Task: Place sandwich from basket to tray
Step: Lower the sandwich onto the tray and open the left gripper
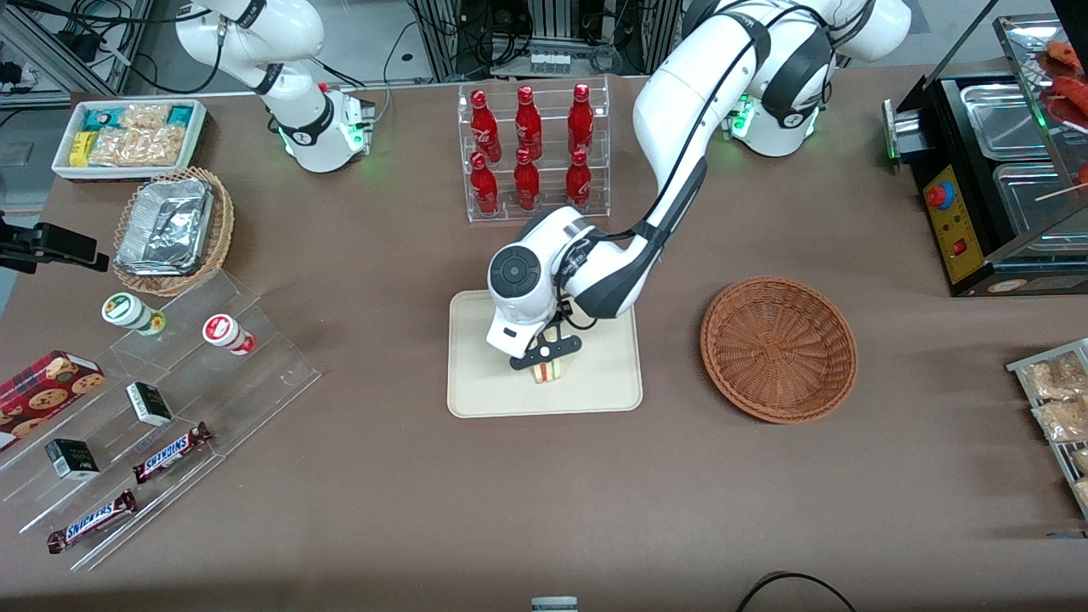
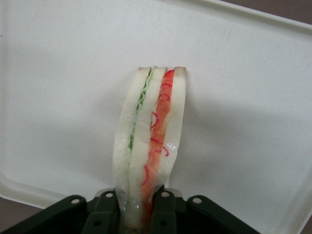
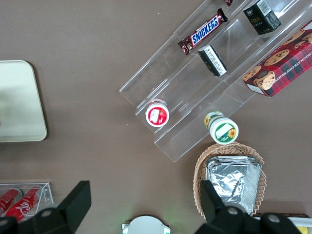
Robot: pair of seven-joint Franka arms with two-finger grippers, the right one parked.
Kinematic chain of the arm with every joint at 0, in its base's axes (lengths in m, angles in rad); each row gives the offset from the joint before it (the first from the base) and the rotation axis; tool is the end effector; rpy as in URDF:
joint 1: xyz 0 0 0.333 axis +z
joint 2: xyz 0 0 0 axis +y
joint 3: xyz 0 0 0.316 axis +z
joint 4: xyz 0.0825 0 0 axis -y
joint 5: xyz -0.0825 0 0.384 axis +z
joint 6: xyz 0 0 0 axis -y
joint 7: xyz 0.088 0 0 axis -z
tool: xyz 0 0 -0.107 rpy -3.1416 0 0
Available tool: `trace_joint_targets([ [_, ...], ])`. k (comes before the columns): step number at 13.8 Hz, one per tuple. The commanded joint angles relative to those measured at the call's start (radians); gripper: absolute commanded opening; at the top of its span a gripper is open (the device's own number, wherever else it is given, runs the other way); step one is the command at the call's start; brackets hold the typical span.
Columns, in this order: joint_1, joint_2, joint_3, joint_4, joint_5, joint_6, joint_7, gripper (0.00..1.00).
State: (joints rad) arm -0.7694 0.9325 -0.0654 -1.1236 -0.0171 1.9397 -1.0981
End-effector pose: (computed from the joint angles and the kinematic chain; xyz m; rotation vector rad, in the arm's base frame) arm 0.5176 -0.5513 0.2334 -3.0479 -0.4509 0.1888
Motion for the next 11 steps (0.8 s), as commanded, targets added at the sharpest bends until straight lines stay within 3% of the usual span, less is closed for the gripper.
trace_joint_targets([
  [1, -0.011, 0.003, 0.006, 0.041, 0.003, -0.03, -0.019, 1.0],
  [9, 0.019, -0.141, 0.032, 0.041, 0.003, -0.117, 0.021, 1.0],
  [11, 0.047, -0.187, 0.033, 0.039, 0.006, -0.177, 0.195, 1.0],
])
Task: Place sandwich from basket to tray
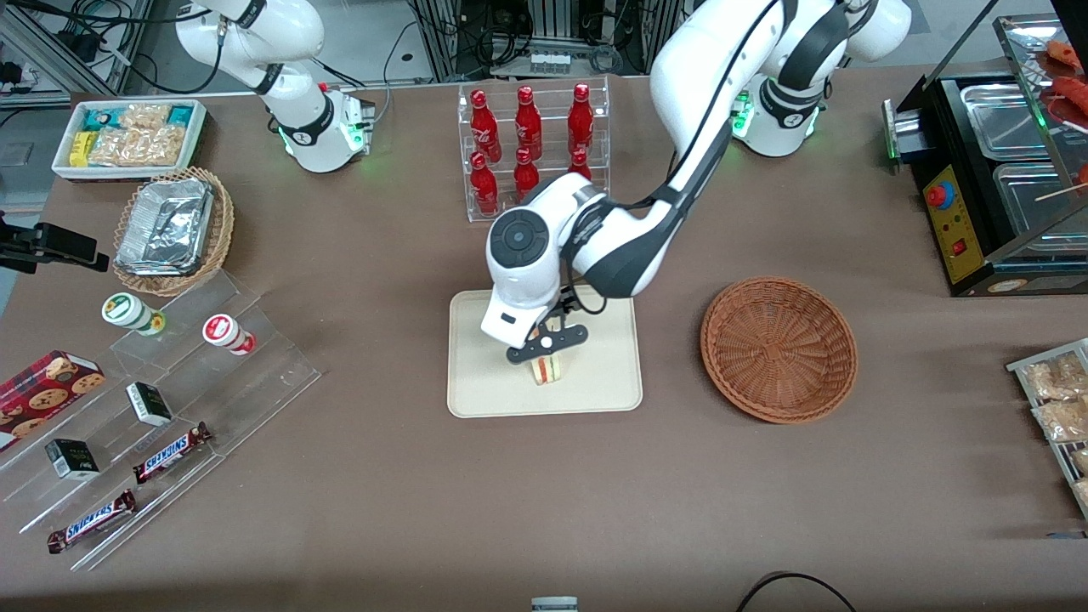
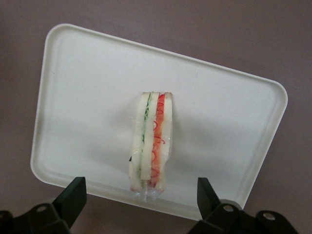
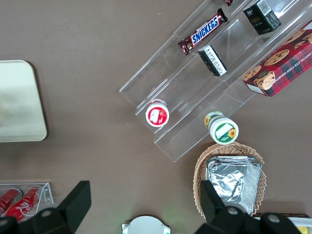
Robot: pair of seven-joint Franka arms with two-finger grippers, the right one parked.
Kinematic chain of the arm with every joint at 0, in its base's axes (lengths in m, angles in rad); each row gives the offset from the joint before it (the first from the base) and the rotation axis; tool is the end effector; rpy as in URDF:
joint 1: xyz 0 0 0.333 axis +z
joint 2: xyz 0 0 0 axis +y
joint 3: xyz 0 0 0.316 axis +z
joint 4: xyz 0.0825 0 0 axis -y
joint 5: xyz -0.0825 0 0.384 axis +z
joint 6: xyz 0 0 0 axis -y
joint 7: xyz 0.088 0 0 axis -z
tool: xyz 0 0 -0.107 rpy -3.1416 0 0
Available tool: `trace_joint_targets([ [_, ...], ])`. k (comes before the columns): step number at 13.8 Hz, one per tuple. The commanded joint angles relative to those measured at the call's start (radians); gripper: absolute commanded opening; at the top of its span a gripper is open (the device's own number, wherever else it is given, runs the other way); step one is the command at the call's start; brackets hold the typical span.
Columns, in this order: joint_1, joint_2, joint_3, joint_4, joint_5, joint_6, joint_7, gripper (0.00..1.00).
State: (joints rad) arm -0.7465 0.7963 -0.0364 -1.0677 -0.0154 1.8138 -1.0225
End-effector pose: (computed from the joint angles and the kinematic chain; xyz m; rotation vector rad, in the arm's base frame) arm 0.5423 -0.5290 0.3520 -3.1013 -0.3960 0.0986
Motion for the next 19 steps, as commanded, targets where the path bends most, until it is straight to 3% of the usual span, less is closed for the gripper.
trace_joint_targets([
  [1, 0.05, -0.077, 0.006, -0.02, 0.005, -0.079, 0.175, 1.0],
  [5, 0.18, -0.17, 0.003, -0.04, 0.002, -0.2, 0.332, 1.0],
  [15, 0.459, -0.573, 0.004, -0.535, -0.003, -0.085, 0.835, 1.0],
  [19, 0.551, -0.699, 0.001, -0.618, 0.0, -0.12, 0.936, 1.0],
])
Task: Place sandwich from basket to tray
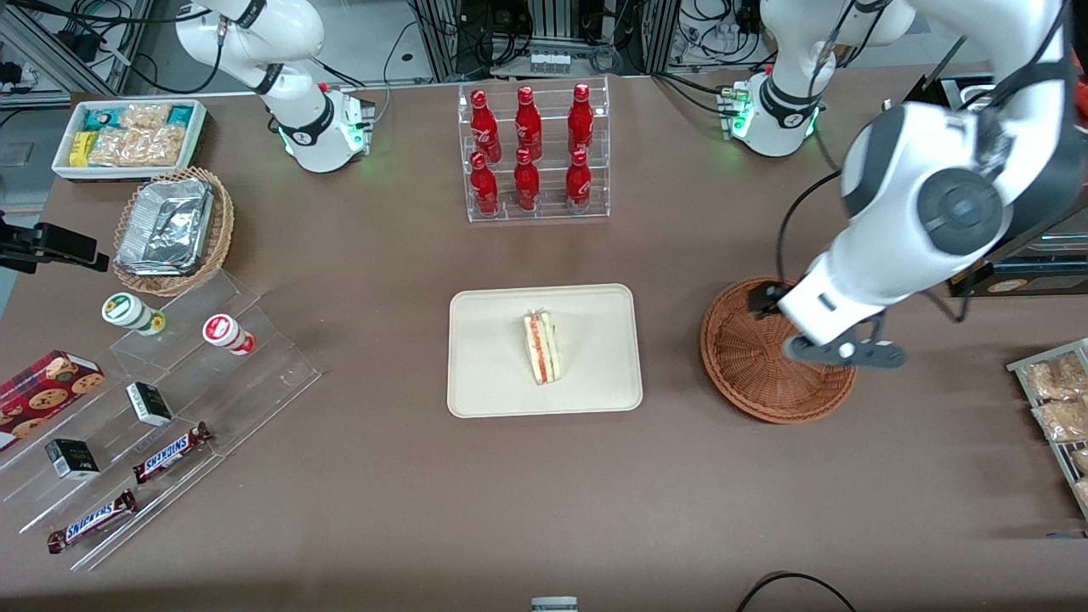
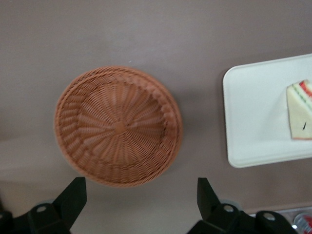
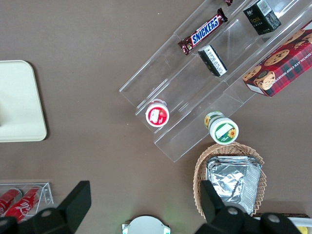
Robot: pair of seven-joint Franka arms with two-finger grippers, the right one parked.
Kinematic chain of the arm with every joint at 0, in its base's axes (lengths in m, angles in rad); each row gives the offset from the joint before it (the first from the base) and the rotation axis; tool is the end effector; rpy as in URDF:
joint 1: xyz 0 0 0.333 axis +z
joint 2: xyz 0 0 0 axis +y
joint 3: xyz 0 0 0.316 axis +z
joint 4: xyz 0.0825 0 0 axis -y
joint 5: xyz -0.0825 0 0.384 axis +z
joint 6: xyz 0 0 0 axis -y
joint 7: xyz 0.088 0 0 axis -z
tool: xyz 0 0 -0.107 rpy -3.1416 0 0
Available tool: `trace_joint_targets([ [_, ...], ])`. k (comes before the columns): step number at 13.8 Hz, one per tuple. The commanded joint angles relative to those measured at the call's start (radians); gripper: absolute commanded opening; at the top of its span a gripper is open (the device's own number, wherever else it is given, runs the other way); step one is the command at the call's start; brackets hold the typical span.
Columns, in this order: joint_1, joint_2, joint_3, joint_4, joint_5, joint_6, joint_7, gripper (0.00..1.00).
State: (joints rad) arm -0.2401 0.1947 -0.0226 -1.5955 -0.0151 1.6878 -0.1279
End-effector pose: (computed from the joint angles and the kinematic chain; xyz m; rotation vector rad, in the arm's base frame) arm 0.5903 -0.1592 0.5086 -3.1296 0.2070 0.1635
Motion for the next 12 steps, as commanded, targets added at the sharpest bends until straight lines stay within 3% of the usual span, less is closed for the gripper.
trace_joint_targets([
  [1, 0.089, -0.122, -0.031, -0.09, 0.0, -0.038, 0.062, 1.0],
  [3, 0.258, -0.149, -0.161, -0.086, 0.001, -0.08, 0.146, 1.0],
  [4, 0.29, -0.159, -0.181, -0.084, 0.004, -0.097, 0.177, 1.0],
  [12, 0.298, -0.23, -0.08, -0.005, 0.007, -0.226, 0.182, 1.0],
])
